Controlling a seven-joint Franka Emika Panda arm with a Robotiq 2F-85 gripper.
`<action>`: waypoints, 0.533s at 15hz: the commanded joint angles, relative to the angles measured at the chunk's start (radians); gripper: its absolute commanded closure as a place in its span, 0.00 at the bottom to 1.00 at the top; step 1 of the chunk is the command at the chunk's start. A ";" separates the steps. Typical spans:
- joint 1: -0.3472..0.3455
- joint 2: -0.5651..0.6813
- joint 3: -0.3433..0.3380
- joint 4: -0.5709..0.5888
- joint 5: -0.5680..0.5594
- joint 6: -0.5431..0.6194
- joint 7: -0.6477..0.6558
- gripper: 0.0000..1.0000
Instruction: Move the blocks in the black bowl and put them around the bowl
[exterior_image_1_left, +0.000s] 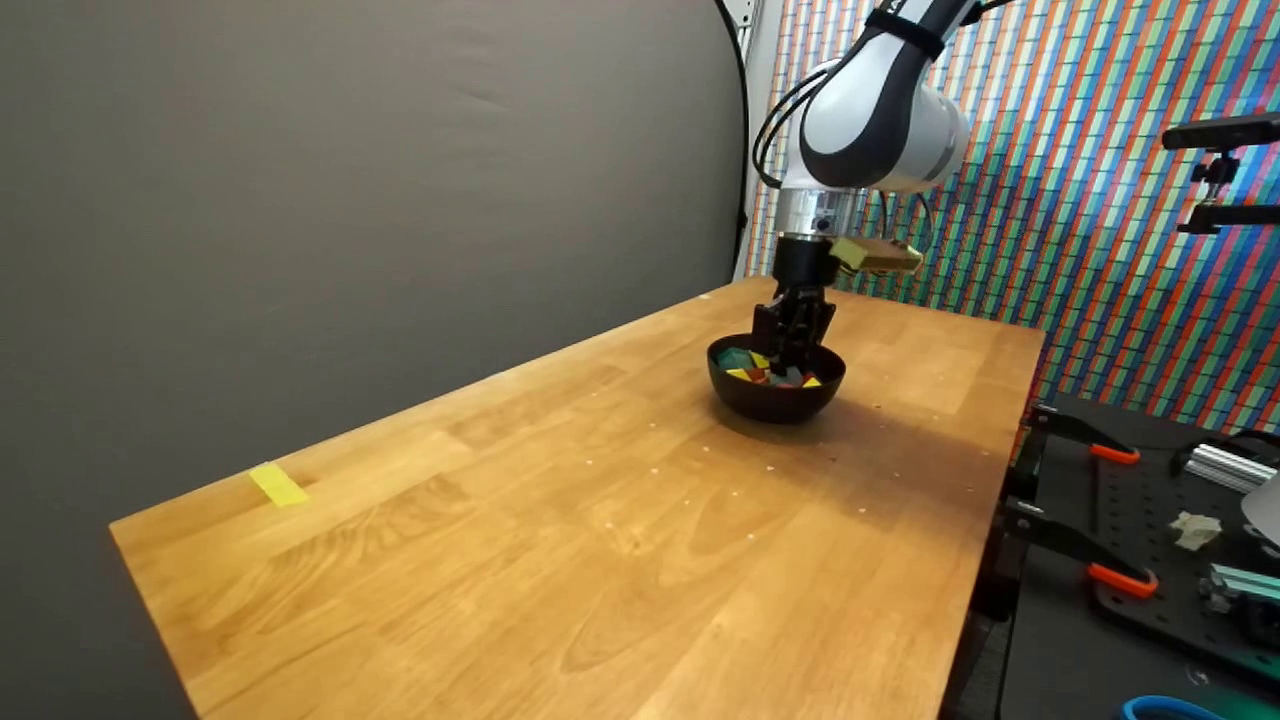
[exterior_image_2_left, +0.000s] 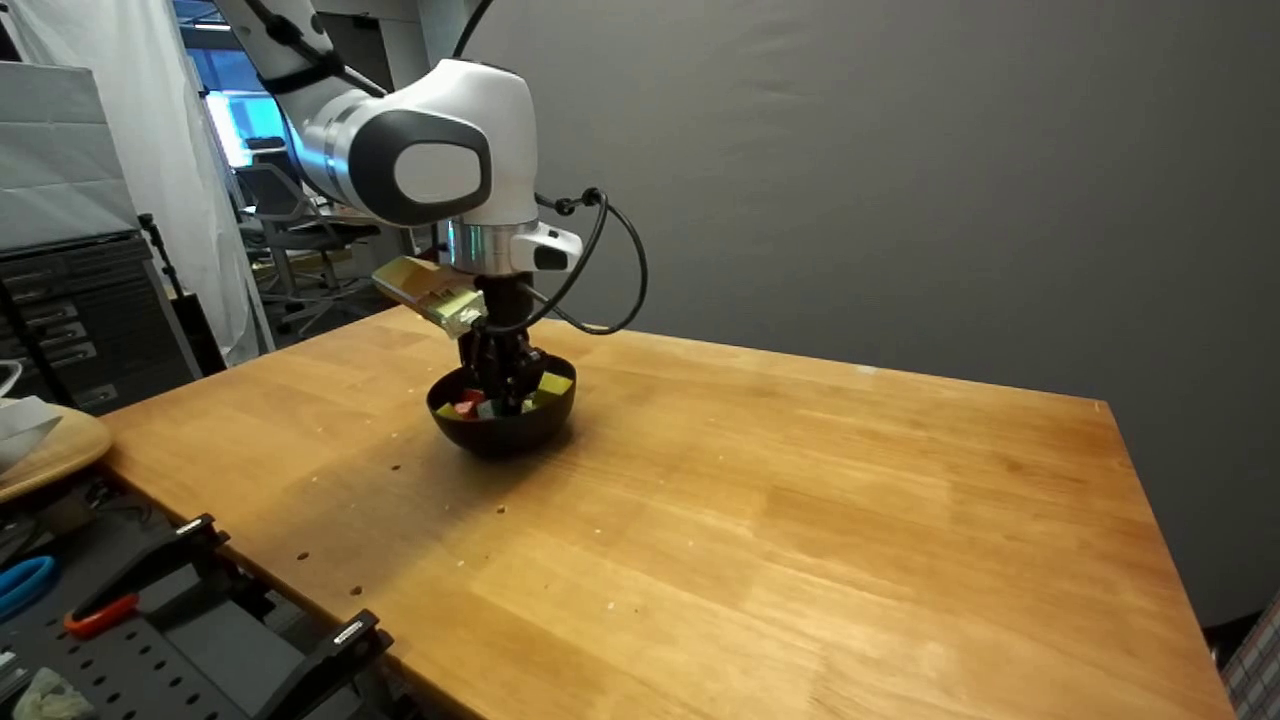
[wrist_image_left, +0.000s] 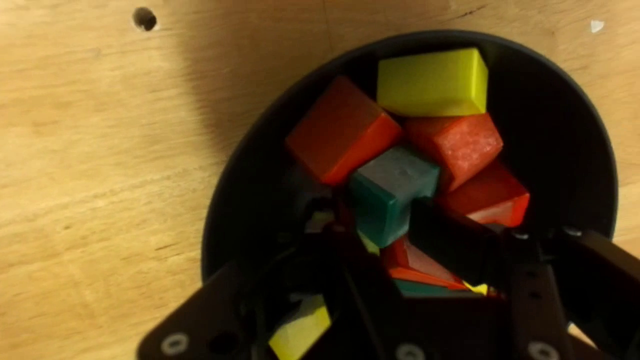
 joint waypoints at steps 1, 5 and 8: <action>-0.034 -0.092 0.030 -0.024 0.069 -0.071 -0.062 0.96; -0.019 -0.178 0.006 -0.038 0.078 -0.094 -0.070 1.00; -0.011 -0.204 -0.011 -0.035 0.087 -0.128 -0.063 0.74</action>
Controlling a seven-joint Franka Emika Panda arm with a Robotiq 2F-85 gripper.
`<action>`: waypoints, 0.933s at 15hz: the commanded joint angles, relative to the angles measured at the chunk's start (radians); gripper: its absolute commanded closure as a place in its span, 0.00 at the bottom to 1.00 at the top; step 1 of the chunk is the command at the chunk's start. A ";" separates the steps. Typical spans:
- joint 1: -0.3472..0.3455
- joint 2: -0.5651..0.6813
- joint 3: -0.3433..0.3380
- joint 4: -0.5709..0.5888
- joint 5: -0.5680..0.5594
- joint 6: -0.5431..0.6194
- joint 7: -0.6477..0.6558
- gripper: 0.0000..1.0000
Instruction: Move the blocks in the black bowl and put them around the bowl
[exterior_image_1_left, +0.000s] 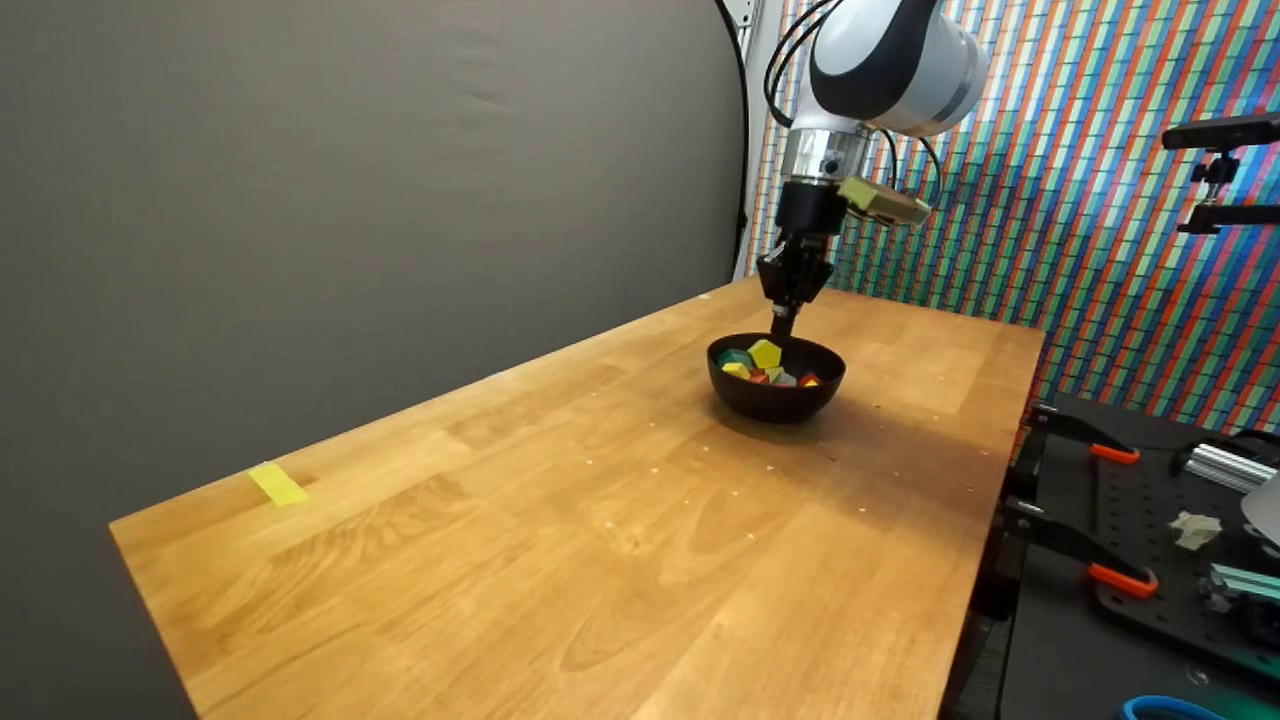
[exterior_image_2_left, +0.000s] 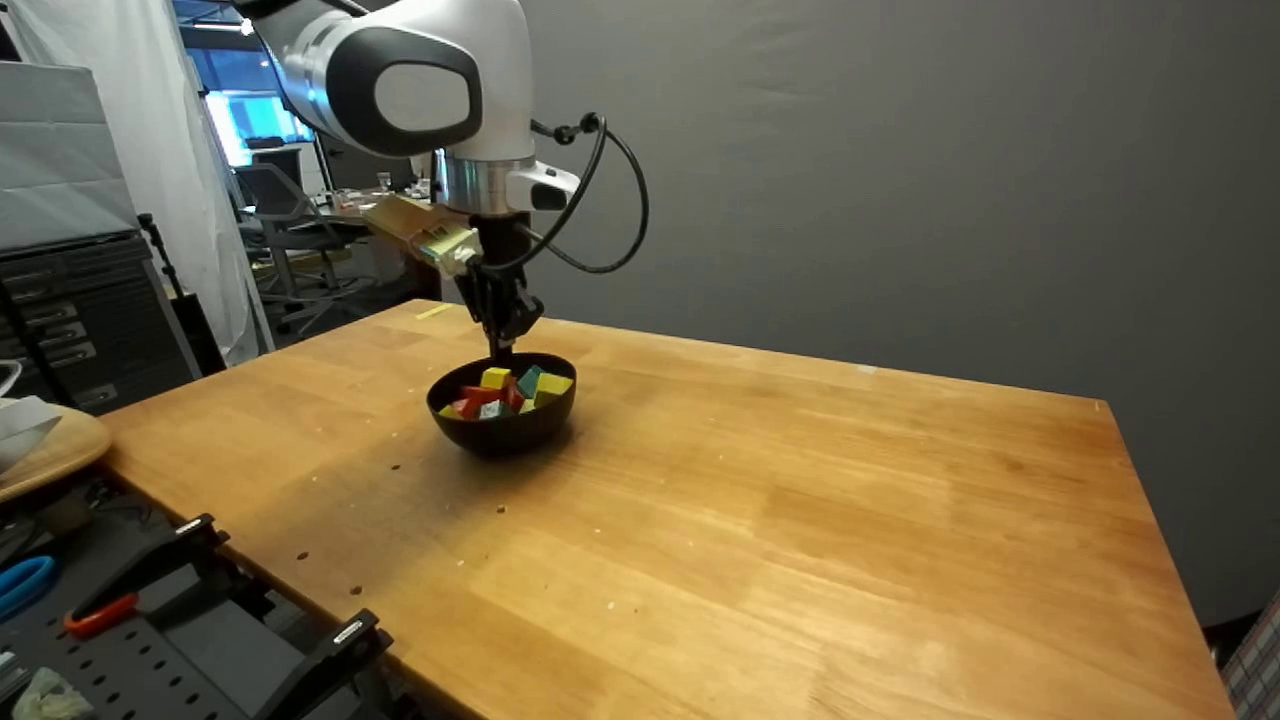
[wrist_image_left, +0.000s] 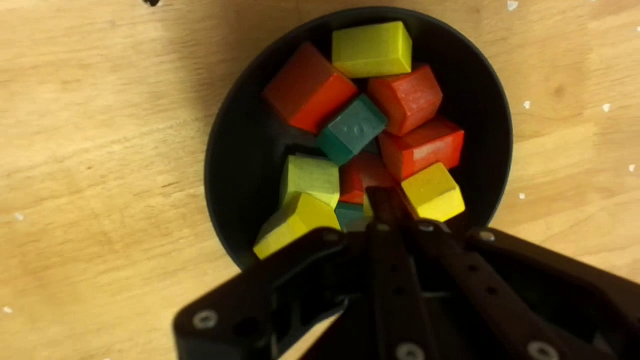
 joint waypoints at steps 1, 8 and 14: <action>0.007 -0.054 -0.022 -0.018 0.037 -0.055 -0.023 0.72; 0.008 0.038 -0.022 0.016 0.113 -0.049 -0.056 0.28; 0.011 0.137 -0.010 0.055 0.099 -0.044 -0.036 0.00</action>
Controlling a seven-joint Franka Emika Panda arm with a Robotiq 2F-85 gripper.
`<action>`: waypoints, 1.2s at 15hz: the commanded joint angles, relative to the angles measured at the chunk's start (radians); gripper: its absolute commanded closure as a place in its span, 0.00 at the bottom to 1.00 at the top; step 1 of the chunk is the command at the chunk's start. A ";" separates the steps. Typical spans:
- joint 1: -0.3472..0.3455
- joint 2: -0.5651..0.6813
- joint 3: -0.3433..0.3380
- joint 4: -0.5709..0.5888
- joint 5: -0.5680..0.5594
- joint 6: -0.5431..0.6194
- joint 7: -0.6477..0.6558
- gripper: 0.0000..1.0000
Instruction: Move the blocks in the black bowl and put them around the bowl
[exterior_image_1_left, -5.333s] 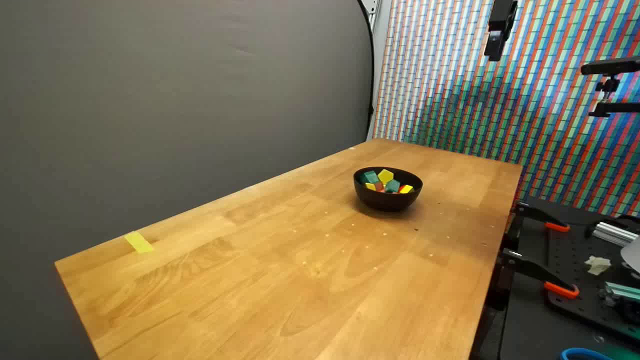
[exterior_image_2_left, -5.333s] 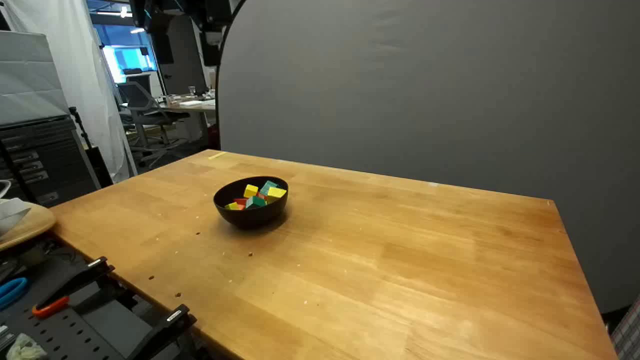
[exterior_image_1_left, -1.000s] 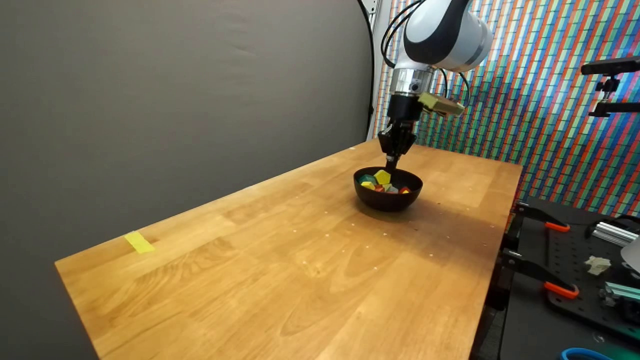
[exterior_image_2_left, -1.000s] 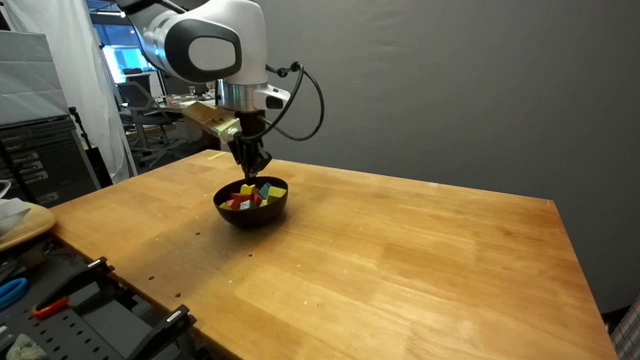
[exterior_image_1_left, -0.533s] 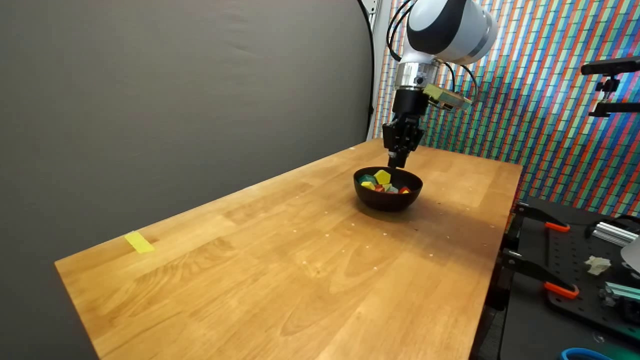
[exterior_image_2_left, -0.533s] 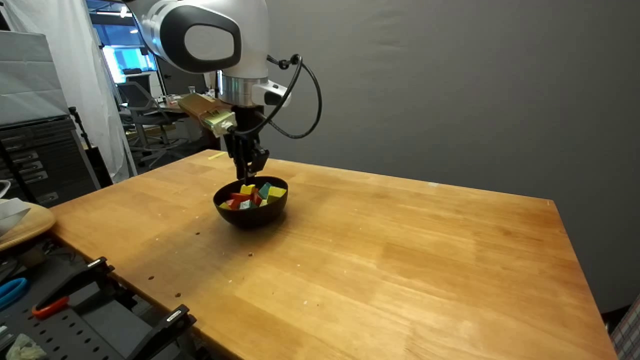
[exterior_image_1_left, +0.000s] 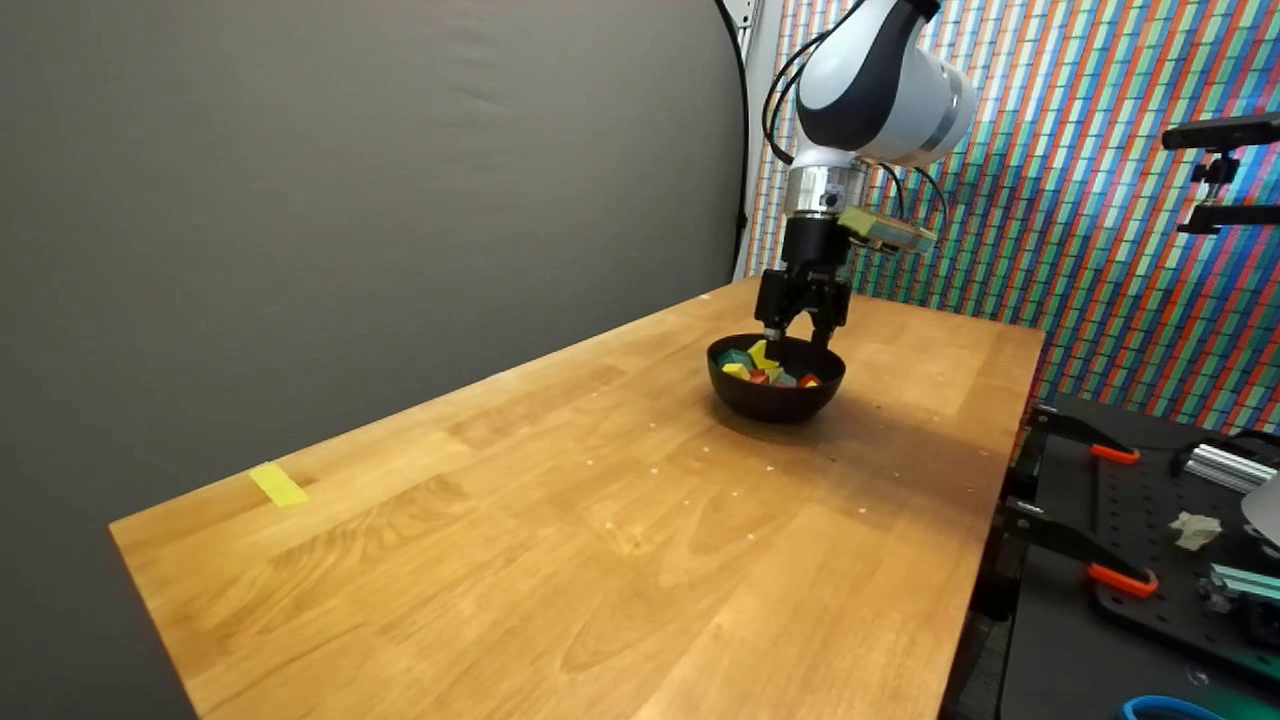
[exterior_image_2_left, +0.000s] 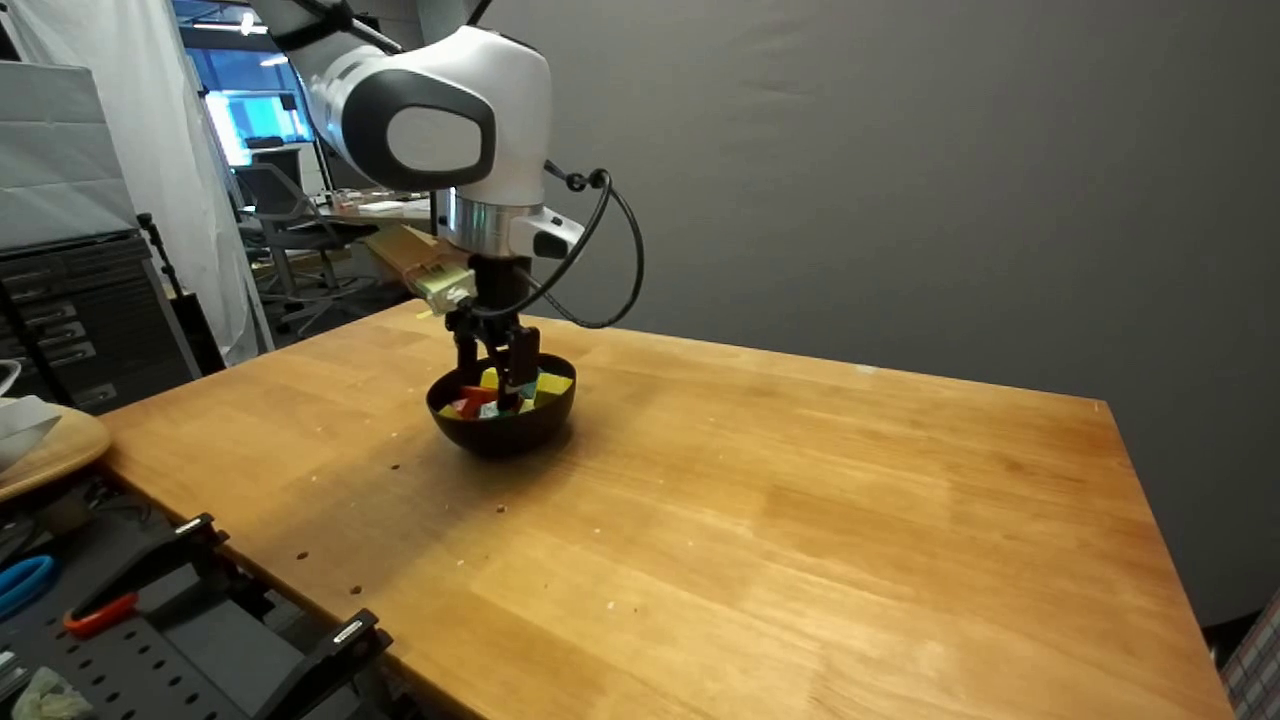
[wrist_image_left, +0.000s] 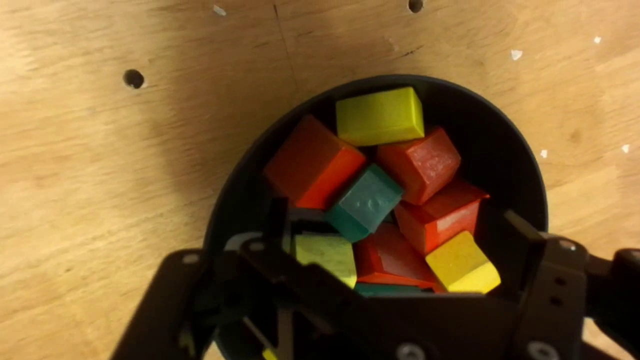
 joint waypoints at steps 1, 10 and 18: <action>0.008 0.062 0.006 0.039 0.017 0.019 -0.009 0.00; 0.039 0.159 0.002 0.101 -0.042 0.054 0.030 0.29; 0.136 0.180 -0.073 0.097 -0.273 0.142 0.163 0.81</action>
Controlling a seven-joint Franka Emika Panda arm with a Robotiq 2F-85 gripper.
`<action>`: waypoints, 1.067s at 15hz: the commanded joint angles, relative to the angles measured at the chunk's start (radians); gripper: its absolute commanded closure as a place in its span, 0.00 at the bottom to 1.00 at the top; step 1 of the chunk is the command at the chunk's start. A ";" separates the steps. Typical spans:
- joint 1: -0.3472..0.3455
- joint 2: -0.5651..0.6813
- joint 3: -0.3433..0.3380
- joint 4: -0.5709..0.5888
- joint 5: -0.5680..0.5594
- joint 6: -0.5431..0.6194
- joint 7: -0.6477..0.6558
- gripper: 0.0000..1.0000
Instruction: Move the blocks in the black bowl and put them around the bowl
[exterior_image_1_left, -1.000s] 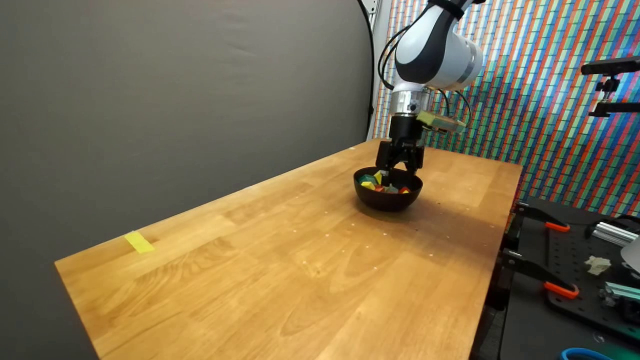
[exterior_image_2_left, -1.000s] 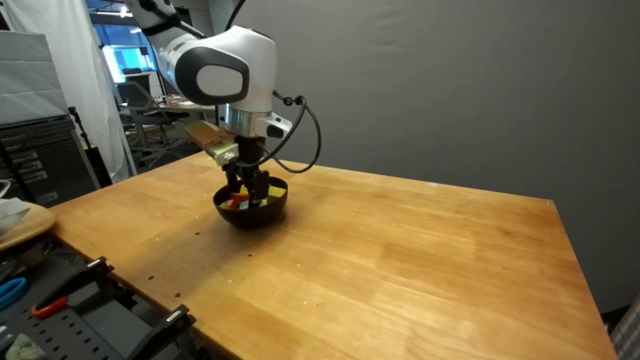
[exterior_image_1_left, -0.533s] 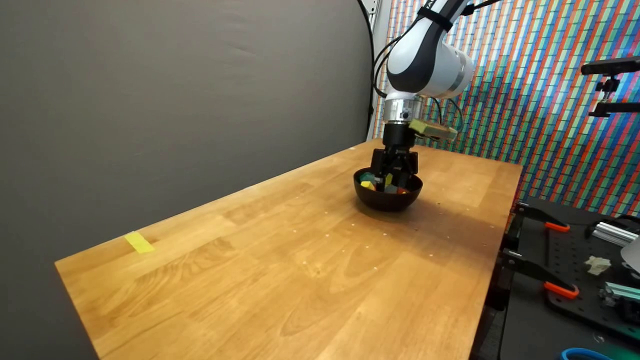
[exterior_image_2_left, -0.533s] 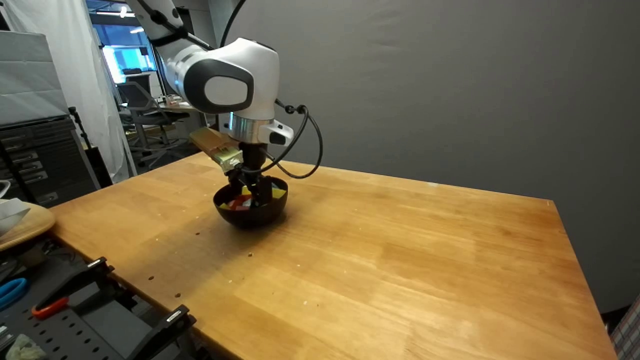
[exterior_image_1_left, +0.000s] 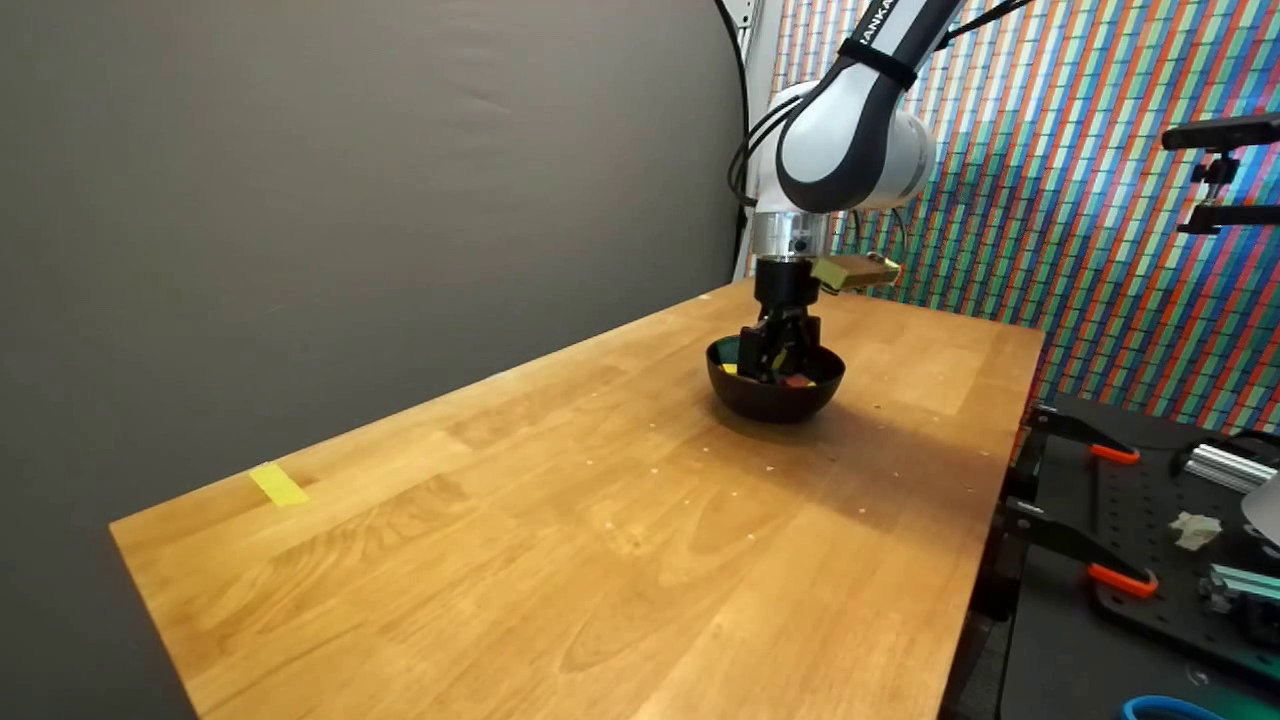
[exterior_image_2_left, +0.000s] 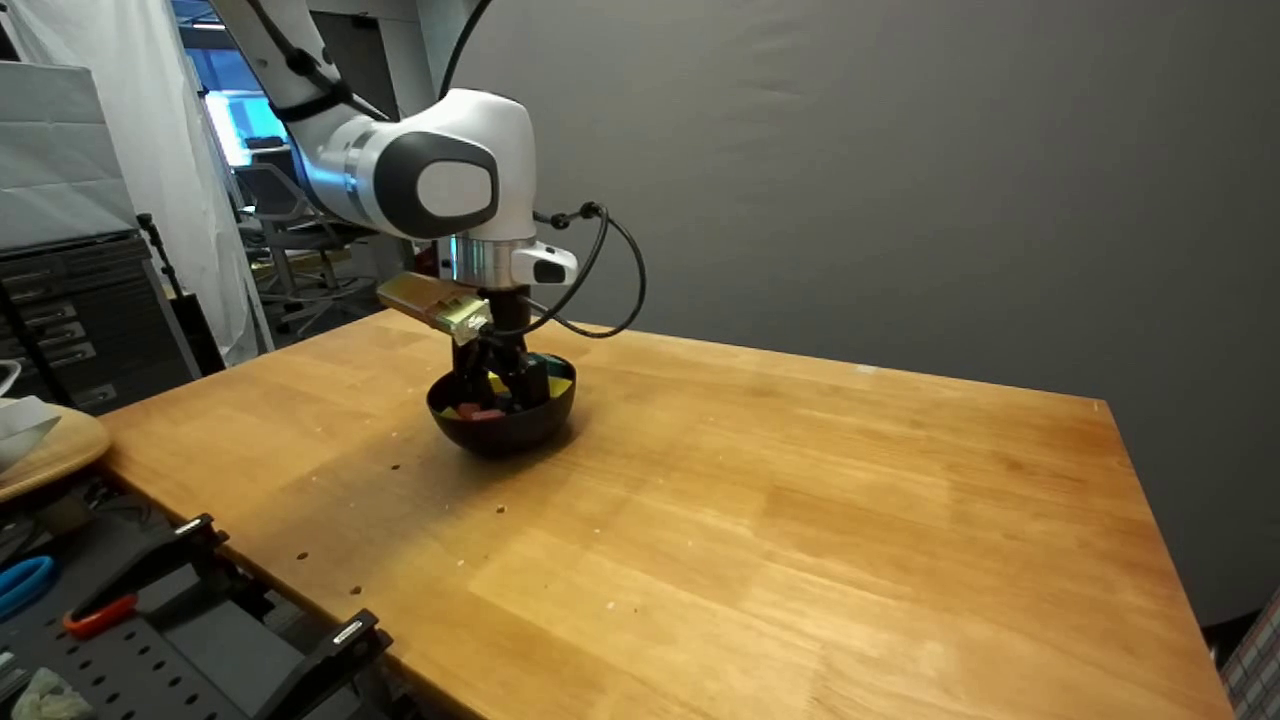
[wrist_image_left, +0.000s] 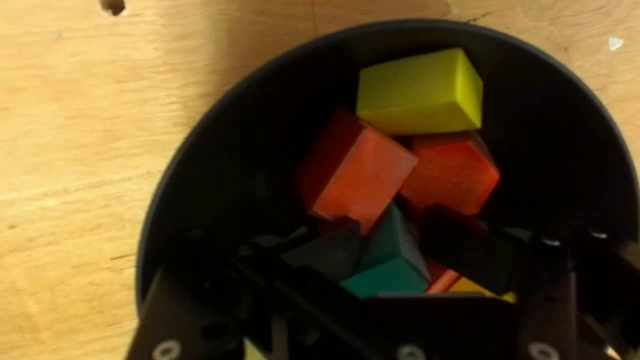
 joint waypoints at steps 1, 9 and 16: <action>0.036 0.033 -0.030 0.022 -0.065 0.051 0.059 0.90; 0.012 -0.051 -0.026 -0.004 -0.067 -0.002 0.047 0.94; 0.019 -0.201 -0.068 -0.054 -0.133 -0.058 0.073 0.68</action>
